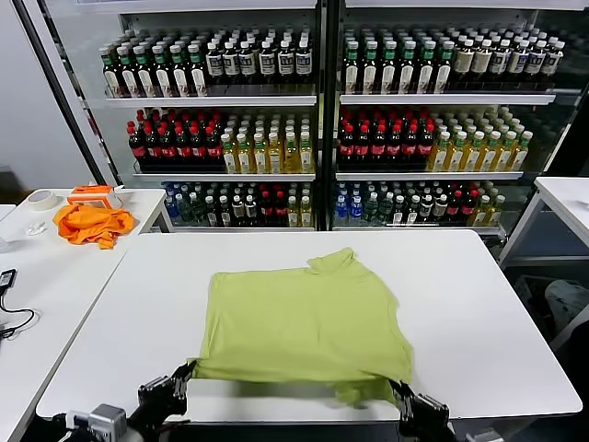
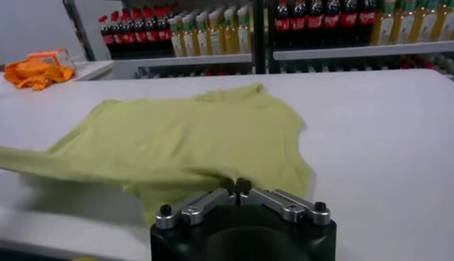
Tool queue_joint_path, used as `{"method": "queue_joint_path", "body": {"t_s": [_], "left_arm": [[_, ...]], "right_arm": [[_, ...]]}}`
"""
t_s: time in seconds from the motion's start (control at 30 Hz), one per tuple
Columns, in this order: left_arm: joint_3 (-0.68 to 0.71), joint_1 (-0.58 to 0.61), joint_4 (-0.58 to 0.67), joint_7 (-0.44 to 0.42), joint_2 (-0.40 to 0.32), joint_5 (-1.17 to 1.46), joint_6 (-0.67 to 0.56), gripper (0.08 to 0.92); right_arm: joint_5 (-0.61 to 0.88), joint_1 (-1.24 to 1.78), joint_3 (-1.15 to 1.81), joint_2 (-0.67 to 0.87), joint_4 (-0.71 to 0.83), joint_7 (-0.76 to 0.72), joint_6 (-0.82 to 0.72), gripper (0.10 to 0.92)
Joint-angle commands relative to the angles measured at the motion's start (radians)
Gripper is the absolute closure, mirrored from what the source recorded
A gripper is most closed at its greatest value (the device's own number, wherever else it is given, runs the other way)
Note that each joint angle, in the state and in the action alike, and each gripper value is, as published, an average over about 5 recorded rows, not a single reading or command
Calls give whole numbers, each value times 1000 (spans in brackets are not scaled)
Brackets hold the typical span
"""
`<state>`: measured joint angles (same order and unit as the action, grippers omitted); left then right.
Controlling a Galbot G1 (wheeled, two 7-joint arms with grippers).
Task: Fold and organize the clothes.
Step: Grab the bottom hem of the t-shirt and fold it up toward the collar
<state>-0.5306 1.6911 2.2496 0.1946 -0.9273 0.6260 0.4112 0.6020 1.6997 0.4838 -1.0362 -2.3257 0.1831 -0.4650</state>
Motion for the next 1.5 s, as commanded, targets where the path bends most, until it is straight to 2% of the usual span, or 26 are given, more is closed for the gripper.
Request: {"method": "queue_joint_path", "body": {"t_s": [0.03,0.2,0.4,1.03,1.13,1.2,1.5], "left_arm": [[118,-308,-245,-32,-4,38,-41,917],[147,-366,-310,-43,-8,37,-45,917],[181,-383,-331,-48,-6,34,-50,917],[250,-483,-434,-57,-27,-26,-57,917],[253,-481,-448,-39,-46,-42,-54,900],[248,-475,-451,-35,-54,-44,-53,861],[200,-457,-429,-30,-45,-29,-60,602]], "right_arm": [[94,-271,-66,4,130,23,-70,920],[106,-339,-103,-1,200,24,-84,920],[107,-379,-136,-24,261,23,-84,920],[95,-427,-155,-42,333,23,-103,917],[90,-436,-161,-52,348,25,-106,871],[88,-441,-159,-56,355,25,-108,812],[86,-421,-72,-34,326,15,-113,552]]}}
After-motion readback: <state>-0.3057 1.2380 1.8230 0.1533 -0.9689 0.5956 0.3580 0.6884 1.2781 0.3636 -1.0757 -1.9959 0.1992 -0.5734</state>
